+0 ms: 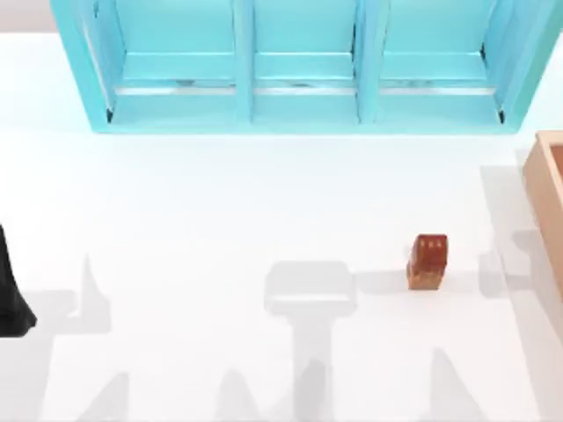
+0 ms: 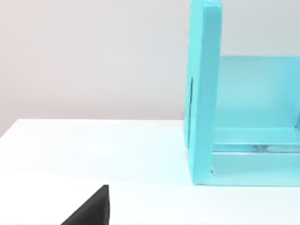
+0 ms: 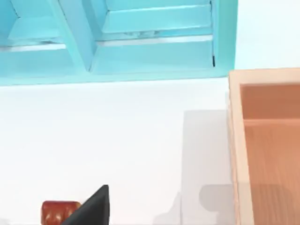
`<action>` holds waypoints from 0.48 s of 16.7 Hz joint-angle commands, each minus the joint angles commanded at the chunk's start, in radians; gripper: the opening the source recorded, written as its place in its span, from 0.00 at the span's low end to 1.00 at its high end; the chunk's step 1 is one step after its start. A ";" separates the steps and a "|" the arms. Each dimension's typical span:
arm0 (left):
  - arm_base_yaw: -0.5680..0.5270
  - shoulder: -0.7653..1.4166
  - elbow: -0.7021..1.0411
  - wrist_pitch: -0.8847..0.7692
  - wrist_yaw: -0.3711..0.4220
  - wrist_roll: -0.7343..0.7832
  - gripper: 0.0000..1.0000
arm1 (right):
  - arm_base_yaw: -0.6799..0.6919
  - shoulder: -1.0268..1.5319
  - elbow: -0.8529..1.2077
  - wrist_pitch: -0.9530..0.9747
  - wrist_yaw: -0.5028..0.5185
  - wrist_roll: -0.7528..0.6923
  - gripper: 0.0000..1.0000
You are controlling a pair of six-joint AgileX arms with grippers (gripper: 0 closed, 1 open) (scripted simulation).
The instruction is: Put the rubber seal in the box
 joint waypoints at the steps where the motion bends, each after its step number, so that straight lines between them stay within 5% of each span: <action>1: 0.000 0.000 0.000 0.000 0.000 0.000 1.00 | 0.024 0.110 0.084 -0.065 0.001 0.025 1.00; 8: 0.000 0.000 0.000 0.000 0.000 0.000 1.00 | 0.191 0.871 0.650 -0.513 0.010 0.198 1.00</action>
